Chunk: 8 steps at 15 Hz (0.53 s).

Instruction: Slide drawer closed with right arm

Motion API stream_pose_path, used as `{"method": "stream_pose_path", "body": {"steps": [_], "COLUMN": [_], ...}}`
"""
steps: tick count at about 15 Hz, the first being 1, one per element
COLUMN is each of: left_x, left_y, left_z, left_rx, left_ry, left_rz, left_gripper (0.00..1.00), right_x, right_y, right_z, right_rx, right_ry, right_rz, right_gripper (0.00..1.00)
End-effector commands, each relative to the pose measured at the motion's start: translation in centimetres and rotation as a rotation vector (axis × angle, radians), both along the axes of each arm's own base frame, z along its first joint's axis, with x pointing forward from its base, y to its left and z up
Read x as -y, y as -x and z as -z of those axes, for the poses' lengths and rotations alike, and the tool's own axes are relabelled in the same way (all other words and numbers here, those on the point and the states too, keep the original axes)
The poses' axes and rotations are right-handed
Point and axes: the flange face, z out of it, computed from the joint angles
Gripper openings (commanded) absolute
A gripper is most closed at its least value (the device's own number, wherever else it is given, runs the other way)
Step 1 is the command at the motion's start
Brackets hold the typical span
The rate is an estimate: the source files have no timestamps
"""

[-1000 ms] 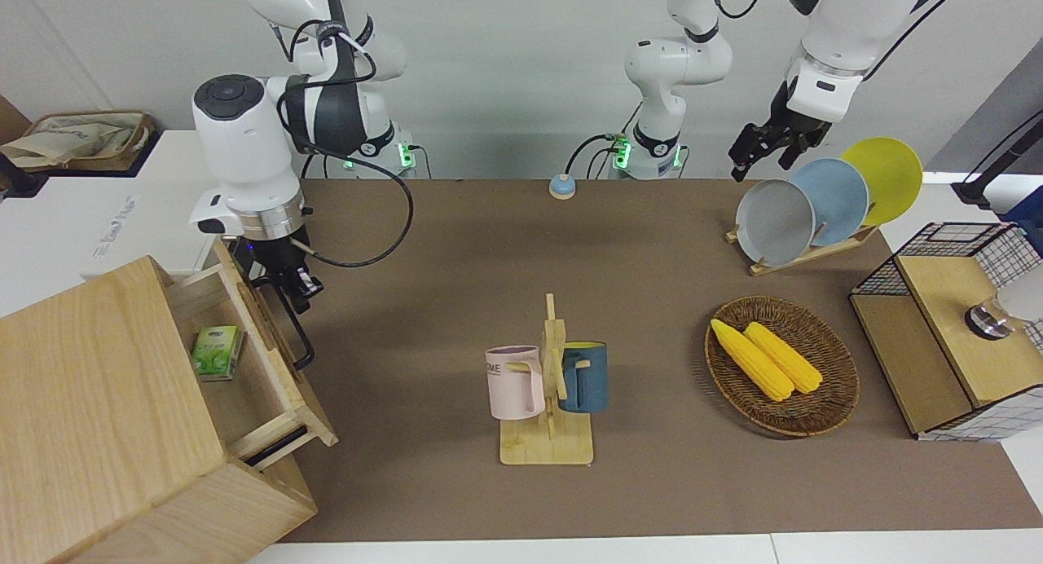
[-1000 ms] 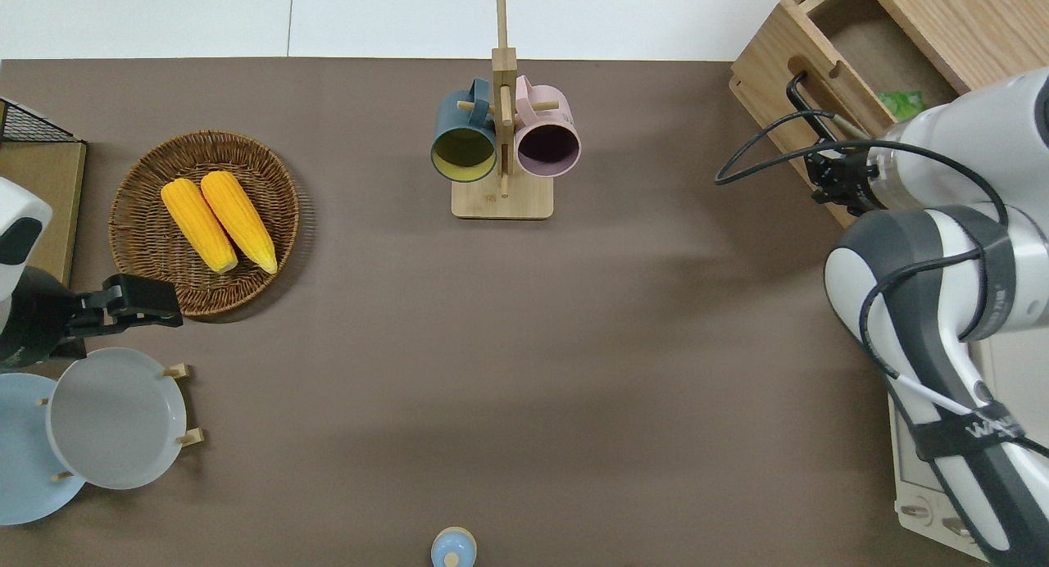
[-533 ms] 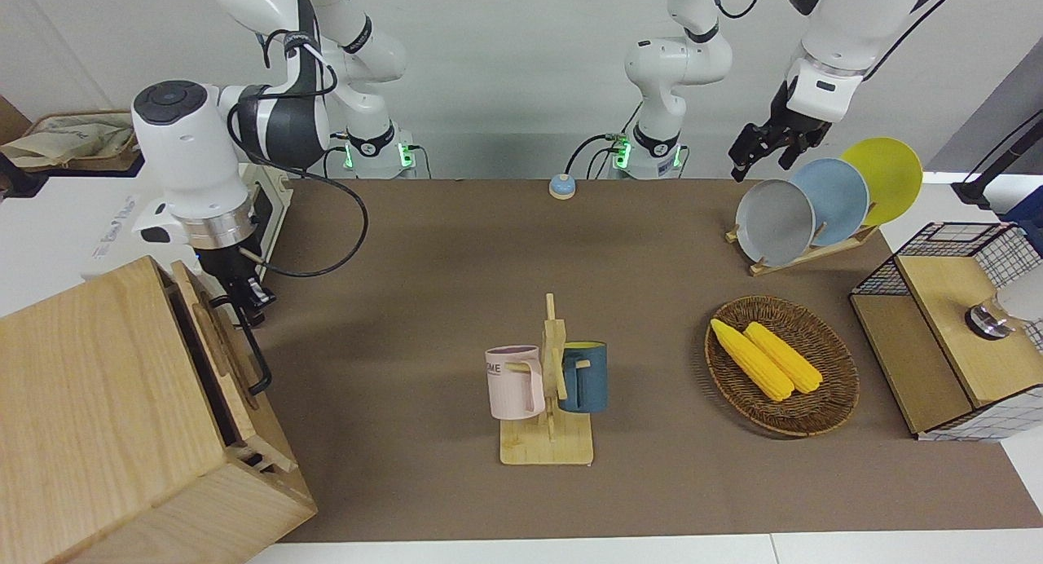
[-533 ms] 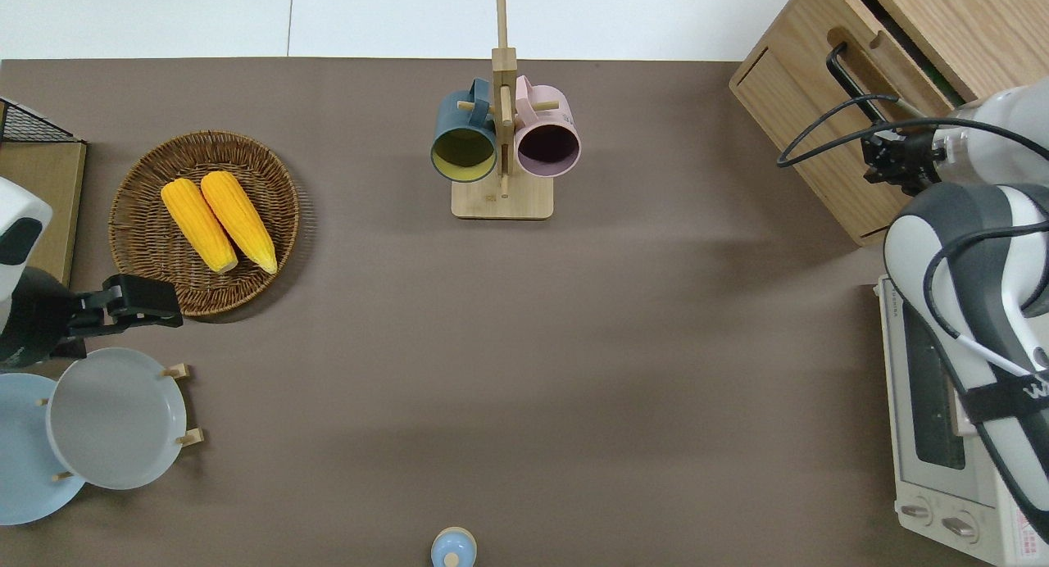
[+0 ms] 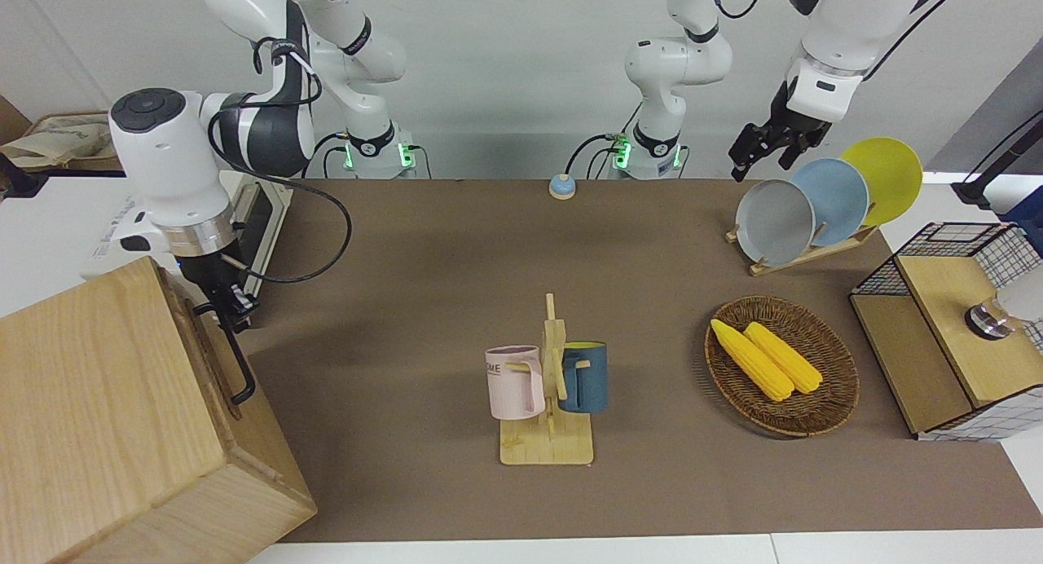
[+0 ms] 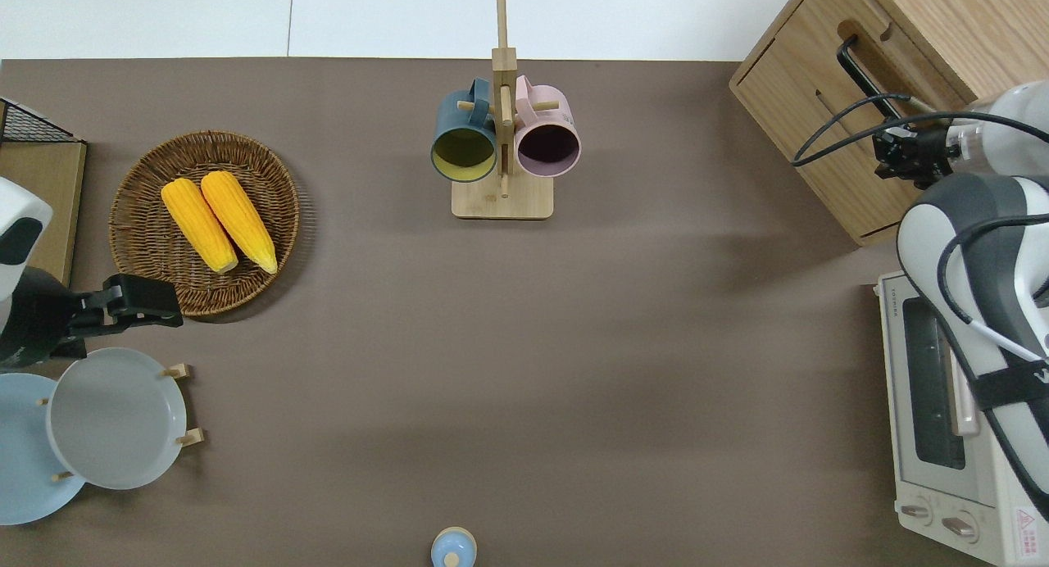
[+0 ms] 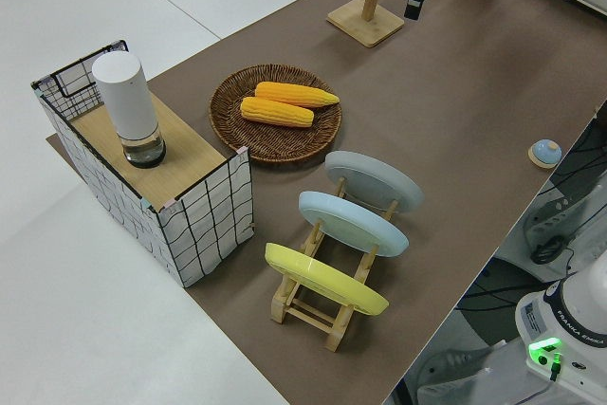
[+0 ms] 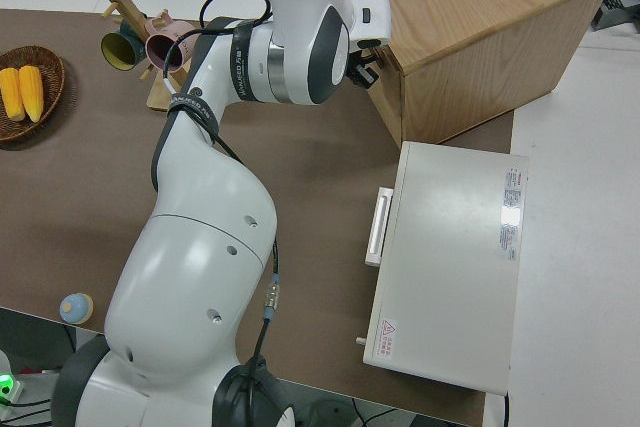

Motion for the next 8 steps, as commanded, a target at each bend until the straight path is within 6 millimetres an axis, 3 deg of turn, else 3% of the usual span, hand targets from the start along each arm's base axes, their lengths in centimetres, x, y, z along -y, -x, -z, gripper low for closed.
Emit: {"method": "stream_pose_path", "body": {"steps": [1, 3, 4, 5, 7, 8], "left_x": [-0.2, -0.2, -0.2, -0.2, -0.2, -0.2], "left_y": [0.4, 0.4, 0.4, 0.4, 0.4, 0.4], "left_z": [-0.5, -0.5, -0.5, -0.5, -0.5, -0.5], "left_rx": [-0.003, -0.003, -0.003, -0.003, -0.005, -0.003], "left_ry": [0.001, 0.001, 0.001, 0.001, 0.001, 0.001], "left_rz": [0.006, 0.006, 0.006, 0.006, 0.006, 0.006], "left_gripper": [0.99, 0.99, 0.99, 0.99, 0.99, 0.99], "right_x": [1.3, -0.1, -0.8, -0.9, -3.1, -3.5], "right_y": [-1.3, -0.7, -0.5, -0.2, 0.9, 1.8], "right_z": [0.1, -0.4, -0.6, -0.9, -1.7, -2.1], "right_rx": [0.047, 0.037, 0.035, 0.034, 0.035, 0.024], "right_ry": [0.022, 0.021, 0.023, 0.024, 0.022, 0.025], "right_rz": [-0.028, -0.048, -0.066, -0.069, -0.104, -0.123], "right_gripper": [0.0, 0.004, 0.062, 0.17, 0.313, 0.465]}}
